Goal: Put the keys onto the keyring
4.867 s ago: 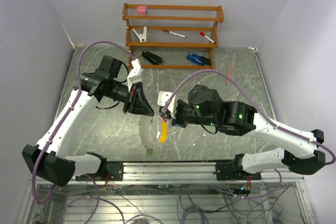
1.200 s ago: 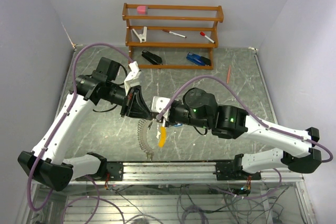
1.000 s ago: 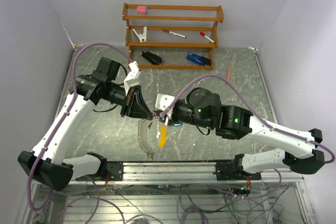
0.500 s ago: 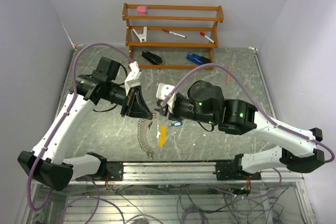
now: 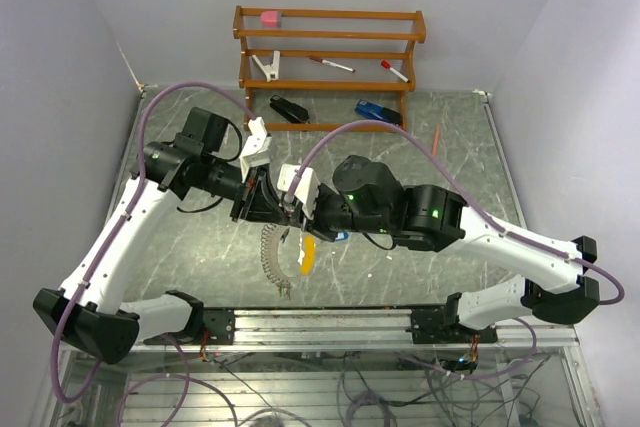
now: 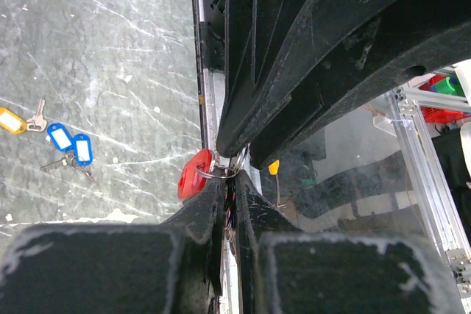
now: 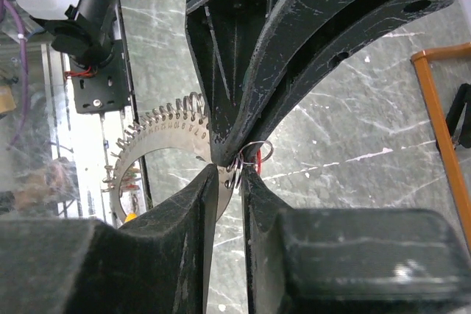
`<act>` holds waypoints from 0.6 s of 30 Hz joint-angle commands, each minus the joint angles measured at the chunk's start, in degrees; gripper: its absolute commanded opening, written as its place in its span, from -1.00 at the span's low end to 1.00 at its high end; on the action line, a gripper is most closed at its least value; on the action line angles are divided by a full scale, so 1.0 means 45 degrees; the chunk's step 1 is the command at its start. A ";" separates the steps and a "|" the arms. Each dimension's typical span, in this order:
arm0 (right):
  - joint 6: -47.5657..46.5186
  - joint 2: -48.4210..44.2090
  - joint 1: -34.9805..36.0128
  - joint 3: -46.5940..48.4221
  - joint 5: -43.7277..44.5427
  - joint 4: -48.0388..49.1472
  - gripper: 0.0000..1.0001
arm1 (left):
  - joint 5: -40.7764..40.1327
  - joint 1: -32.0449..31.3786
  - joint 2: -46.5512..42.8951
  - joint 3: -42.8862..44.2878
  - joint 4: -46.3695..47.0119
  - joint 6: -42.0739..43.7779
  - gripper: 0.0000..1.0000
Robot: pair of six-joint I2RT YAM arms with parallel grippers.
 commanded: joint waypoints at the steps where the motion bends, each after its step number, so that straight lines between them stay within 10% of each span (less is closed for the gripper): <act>1: 0.0152 -0.0070 -0.0044 0.0236 -0.0190 -0.0092 -0.65 | 0.0096 -0.0094 -0.0080 0.0431 0.0130 0.0201 -0.86; 18: -0.0119 -0.0137 -0.0137 -0.0139 -0.0291 0.0590 -0.97 | 0.0203 -0.0113 -0.0195 0.0694 -0.0528 0.0783 -0.86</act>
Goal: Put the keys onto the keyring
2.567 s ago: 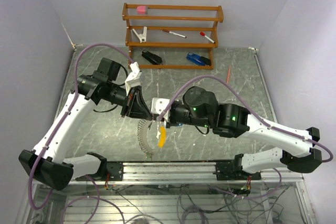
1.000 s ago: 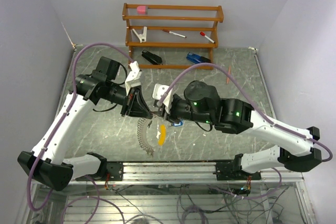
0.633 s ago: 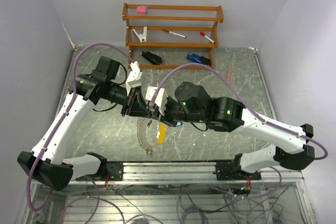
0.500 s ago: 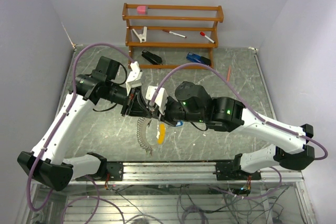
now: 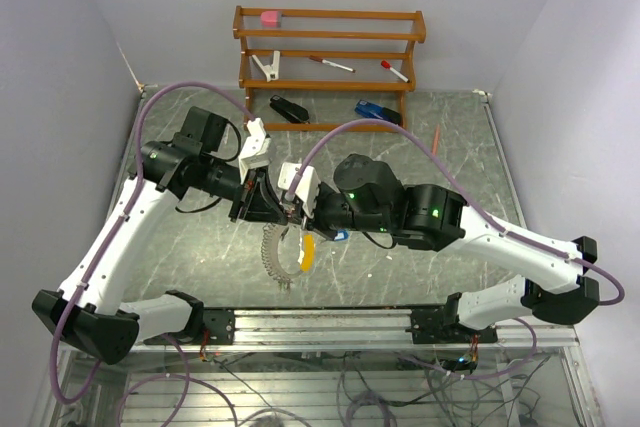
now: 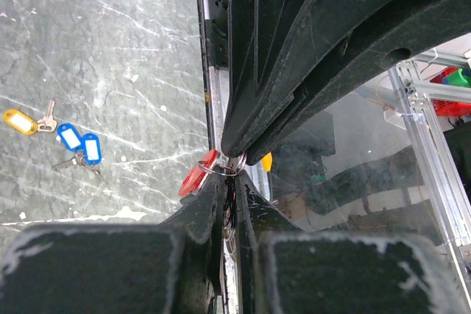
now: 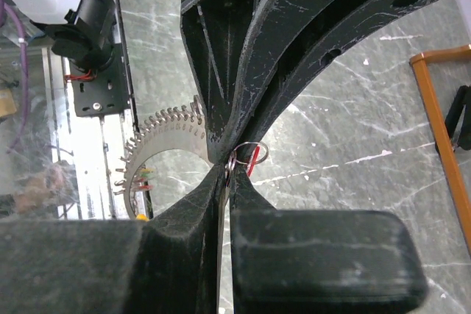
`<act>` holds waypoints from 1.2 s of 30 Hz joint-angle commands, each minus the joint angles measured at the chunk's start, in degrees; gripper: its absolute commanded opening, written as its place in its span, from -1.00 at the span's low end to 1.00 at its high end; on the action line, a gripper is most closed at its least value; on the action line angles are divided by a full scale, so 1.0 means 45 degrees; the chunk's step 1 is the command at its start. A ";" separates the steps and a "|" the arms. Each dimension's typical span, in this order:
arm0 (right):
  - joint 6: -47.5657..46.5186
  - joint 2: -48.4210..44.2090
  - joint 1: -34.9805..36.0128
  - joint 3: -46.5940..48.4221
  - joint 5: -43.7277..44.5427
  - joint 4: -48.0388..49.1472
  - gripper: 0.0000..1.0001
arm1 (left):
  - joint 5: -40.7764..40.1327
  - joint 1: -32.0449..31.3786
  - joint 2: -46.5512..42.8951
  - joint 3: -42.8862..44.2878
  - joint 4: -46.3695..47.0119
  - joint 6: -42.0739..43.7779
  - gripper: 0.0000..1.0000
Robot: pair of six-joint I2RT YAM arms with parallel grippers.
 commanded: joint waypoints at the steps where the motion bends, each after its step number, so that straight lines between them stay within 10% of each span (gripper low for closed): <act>1: -0.0070 -0.0138 -0.0026 -0.0185 -0.0106 0.0596 -0.93 | 0.0366 -0.0113 -0.0171 0.0505 -0.0202 0.0232 -0.86; 30: -0.0132 -0.0289 -0.0150 -0.0864 0.0723 0.2128 -1.00 | 0.0260 -0.0133 -0.0171 0.0721 0.0200 -0.0547 -0.86; 36: 0.0032 -0.0893 -0.0183 -0.1153 0.1160 0.2581 -1.00 | -0.0200 -0.0133 -0.0244 0.0502 0.0510 -0.0770 -0.57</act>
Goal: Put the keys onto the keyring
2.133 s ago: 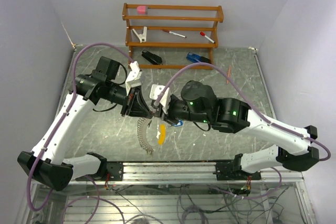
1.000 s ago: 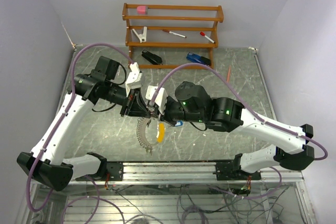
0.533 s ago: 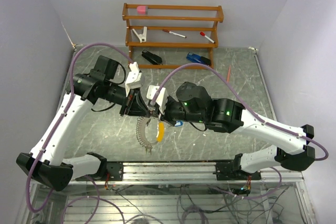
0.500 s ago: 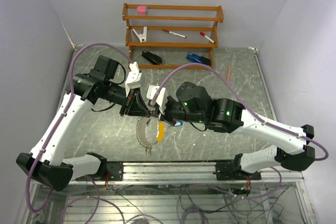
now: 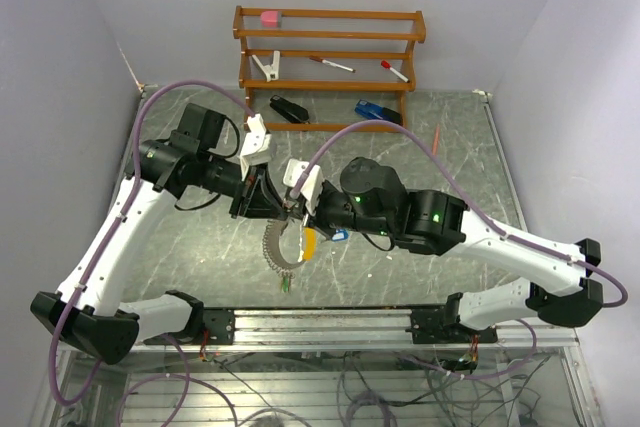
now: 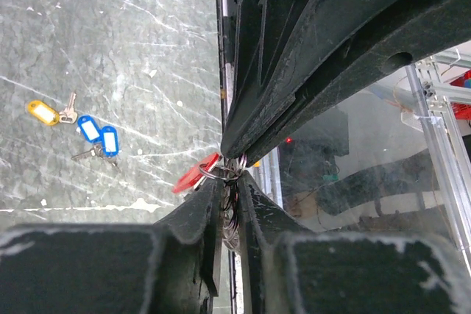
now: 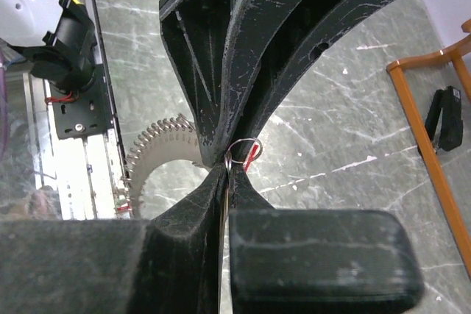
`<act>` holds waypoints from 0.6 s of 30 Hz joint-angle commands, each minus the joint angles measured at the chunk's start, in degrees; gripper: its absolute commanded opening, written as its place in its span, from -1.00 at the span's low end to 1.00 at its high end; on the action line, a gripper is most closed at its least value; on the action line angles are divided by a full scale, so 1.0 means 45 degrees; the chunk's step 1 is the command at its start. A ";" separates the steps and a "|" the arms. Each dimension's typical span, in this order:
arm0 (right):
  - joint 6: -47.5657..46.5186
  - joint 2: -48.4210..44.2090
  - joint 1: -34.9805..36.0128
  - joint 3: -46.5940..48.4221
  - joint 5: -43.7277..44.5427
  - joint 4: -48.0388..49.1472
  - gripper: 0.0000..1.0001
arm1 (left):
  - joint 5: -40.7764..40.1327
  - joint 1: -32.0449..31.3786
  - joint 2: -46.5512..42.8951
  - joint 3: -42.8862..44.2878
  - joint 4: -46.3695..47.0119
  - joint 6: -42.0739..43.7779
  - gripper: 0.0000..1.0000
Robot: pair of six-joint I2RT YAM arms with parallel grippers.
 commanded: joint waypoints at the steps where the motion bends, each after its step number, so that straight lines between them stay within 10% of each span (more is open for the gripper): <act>1: -0.0011 -0.0594 -0.0090 -0.0258 0.0500 0.1259 -1.00 | 0.0526 -0.0133 -0.0229 0.0142 0.0370 -0.0405 -0.52; 18: 0.0190 -0.1675 -0.0093 -0.0670 0.0677 0.1826 -1.00 | -0.0816 -0.0133 -0.0055 0.1419 0.1153 -0.0916 0.22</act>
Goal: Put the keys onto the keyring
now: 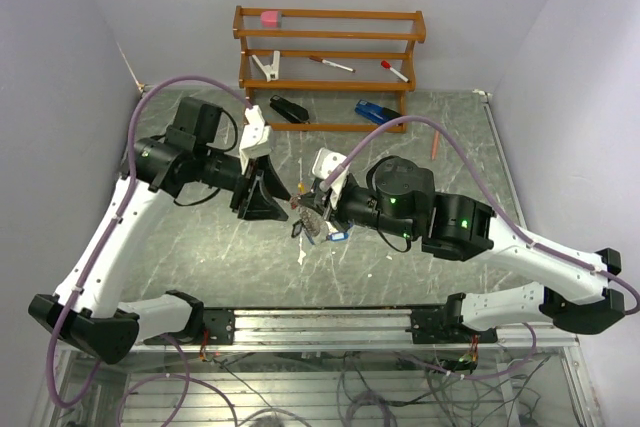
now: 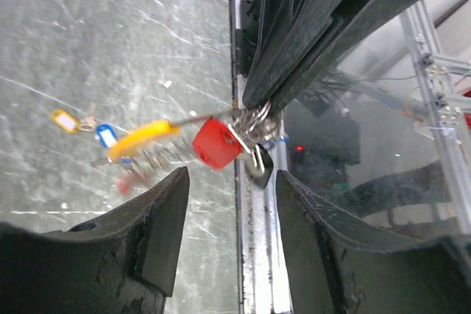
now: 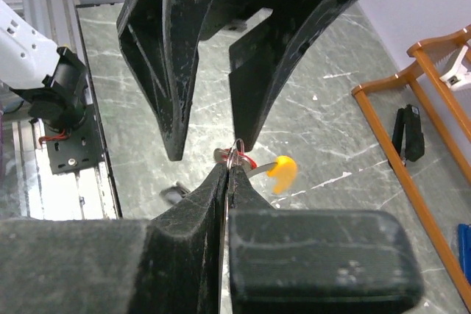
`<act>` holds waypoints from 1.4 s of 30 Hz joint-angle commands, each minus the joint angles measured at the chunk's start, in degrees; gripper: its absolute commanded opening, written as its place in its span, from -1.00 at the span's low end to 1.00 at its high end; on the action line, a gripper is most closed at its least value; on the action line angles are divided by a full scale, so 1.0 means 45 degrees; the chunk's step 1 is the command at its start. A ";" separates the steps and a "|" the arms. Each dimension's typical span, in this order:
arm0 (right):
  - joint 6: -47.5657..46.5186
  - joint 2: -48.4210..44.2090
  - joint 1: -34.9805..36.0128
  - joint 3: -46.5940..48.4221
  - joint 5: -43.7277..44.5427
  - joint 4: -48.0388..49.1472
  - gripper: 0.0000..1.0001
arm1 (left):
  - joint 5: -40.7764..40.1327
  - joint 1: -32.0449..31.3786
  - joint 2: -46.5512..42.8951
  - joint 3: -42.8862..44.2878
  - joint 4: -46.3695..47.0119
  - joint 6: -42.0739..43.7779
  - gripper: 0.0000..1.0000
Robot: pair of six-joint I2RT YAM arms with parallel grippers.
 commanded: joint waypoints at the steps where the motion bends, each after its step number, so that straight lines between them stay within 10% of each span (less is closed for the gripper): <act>1: 0.0107 -0.0167 -0.0044 0.0091 0.0027 0.0578 -1.00 | -0.1017 -0.0104 -0.0114 0.1233 0.0648 0.0033 0.23; 9: 0.0236 0.0066 -0.0102 0.0587 -0.0226 -0.0070 -1.00 | -0.3945 -0.0104 -0.1414 0.1541 0.2195 0.1993 0.33; 31: 0.1174 0.0181 -0.0471 0.0030 -0.0870 0.1352 -1.00 | -0.0522 -0.0123 -0.1399 -0.0030 0.3601 0.1079 0.16; 42: 0.1791 0.0305 -0.0922 -0.0080 -0.0939 0.1778 -1.00 | -0.0338 -0.0241 -0.1419 -0.0179 0.3590 0.1097 -0.51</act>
